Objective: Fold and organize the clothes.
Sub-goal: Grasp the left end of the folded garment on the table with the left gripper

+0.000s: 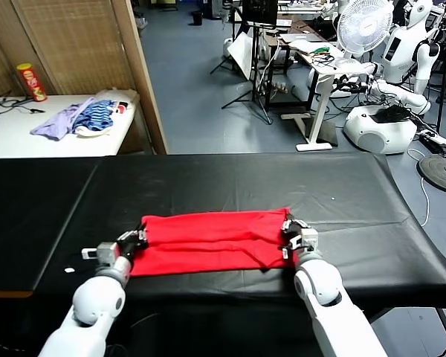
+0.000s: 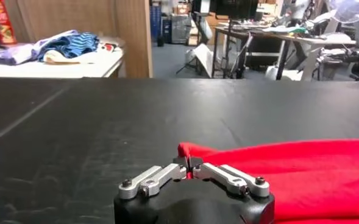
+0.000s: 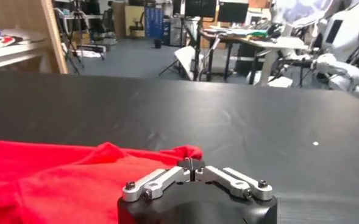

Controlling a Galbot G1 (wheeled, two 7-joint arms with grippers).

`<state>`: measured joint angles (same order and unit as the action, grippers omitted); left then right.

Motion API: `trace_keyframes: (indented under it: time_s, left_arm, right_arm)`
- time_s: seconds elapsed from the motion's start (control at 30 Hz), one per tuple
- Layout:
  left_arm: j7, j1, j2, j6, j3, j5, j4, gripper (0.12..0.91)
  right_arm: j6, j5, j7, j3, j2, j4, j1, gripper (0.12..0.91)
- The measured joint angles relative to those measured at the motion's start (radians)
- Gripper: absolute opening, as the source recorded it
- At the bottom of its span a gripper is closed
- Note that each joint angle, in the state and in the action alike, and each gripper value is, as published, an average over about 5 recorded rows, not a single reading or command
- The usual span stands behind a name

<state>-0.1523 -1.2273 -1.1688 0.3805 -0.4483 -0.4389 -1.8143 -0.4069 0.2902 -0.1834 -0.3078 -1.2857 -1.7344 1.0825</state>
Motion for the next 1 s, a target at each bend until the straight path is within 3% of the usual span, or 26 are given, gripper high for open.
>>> trace_keyframes:
  time_s: [0.23,0.33,0.43,0.57,0.77,0.87,1.0]
  left_arm:
    - [0.001,-0.034,0.025,0.005,-0.029,-0.024,-0.042,0.56]
    - [0.001,-0.055,0.037,0.008,-0.047,-0.055,-0.069,0.709]
    - [-0.002,-0.082,0.041,0.02,-0.069,-0.111,-0.097,0.784]
    - [-0.006,-0.121,0.028,0.033,-0.089,-0.168,-0.115,0.797]
    - [-0.002,-0.164,-0.009,0.034,-0.09,-0.15,-0.114,0.791]
    - [-0.001,-0.176,-0.028,0.026,-0.08,-0.115,-0.113,0.707]
    - [-0.004,-0.181,-0.047,0.018,-0.067,-0.074,-0.112,0.496]
  right_arm:
    - [-0.004,0.016,0.028,-0.042,0.038,-0.115,0.069,0.723]
    - [-0.005,0.027,0.031,-0.06,0.05,-0.167,0.103,0.787]
    - [-0.005,0.031,0.032,-0.07,0.053,-0.208,0.132,0.797]
    - [-0.006,0.031,0.033,-0.073,0.053,-0.243,0.15,0.798]
    - [-0.007,0.03,0.033,-0.073,0.053,-0.263,0.156,0.798]
    - [-0.007,0.026,0.032,-0.073,0.052,-0.265,0.156,0.798]
    - [-0.004,0.02,0.031,-0.073,0.047,-0.267,0.158,0.798]
